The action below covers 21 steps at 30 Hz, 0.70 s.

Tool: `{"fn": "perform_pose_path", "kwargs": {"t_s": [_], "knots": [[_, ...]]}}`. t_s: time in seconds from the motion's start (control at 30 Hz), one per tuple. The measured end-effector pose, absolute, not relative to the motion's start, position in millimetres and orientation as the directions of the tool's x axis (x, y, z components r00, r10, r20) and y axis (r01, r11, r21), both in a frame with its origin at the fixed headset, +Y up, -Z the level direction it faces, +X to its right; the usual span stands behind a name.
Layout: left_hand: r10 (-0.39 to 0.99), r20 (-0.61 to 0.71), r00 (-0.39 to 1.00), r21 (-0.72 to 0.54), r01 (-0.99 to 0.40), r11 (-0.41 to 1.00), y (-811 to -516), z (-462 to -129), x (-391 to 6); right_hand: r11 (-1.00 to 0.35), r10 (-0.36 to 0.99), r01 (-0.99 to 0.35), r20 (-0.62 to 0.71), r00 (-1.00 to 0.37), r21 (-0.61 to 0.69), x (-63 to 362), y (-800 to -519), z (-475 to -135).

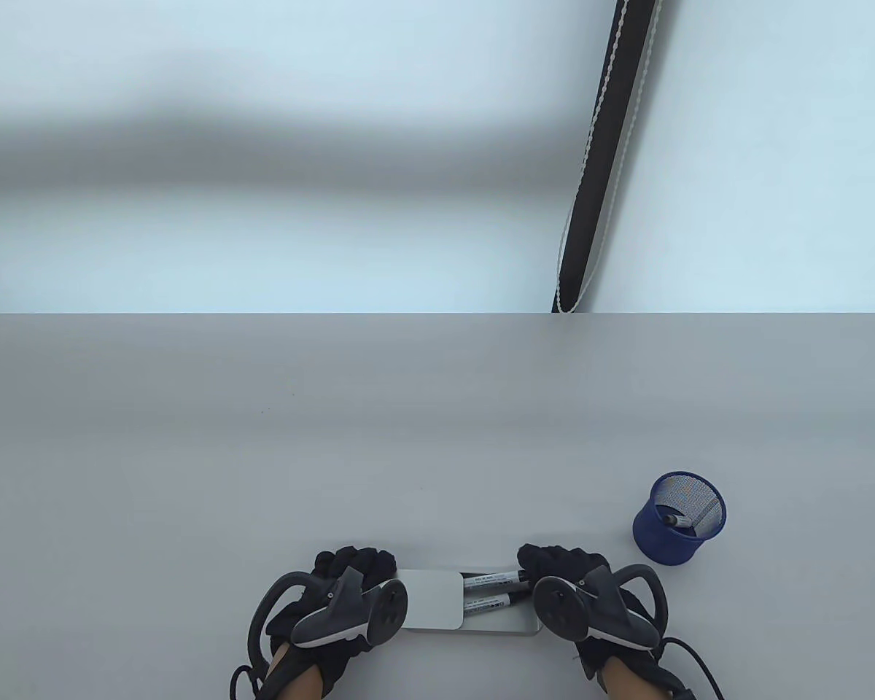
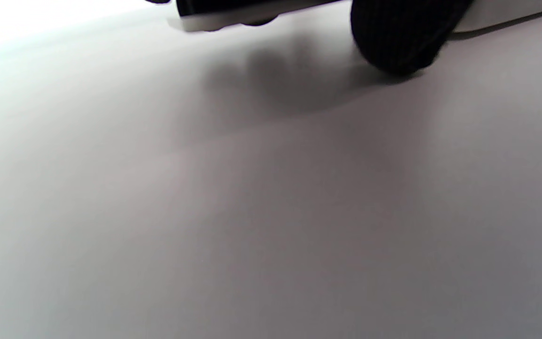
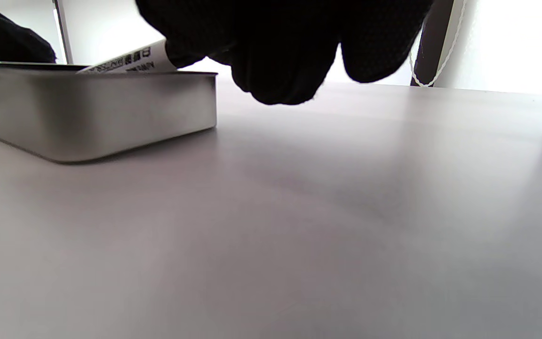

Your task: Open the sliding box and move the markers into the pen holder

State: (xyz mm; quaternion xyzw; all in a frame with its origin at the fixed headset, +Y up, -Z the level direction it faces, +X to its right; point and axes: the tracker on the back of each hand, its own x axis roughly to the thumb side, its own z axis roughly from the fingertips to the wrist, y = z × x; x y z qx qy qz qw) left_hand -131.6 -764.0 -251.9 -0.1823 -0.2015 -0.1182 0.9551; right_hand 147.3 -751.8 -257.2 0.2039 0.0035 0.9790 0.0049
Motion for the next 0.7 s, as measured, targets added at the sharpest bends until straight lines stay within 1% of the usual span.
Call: {"fn": "perform_pose_path", "kwargs": {"t_s": [0.1,0.37,0.6,0.7], "knots": [[-0.151,0.428,0.891,-0.303,0.299,0.905,-763.9,-251.9,-131.8,-0.999,0.044,-0.047,0.388,-0.92,0.002,150.2,-747.9,-257.7],[-0.145,0.428,0.892,-0.307,0.294,0.905,-764.1,-251.3,-132.1,-0.972,0.212,-0.233,0.359,-0.909,-0.017,161.8,-731.3,-257.7],[-0.137,0.428,0.893,-0.311,0.288,0.905,-764.2,-251.1,-132.7,-0.922,0.33,-0.38,0.357,-0.874,-0.078,170.7,-714.6,-254.7],[-0.138,0.428,0.893,-0.311,0.289,0.905,-764.2,-251.1,-132.6,-0.907,0.345,-0.407,0.363,-0.865,-0.108,173.0,-709.6,-253.0]]}}
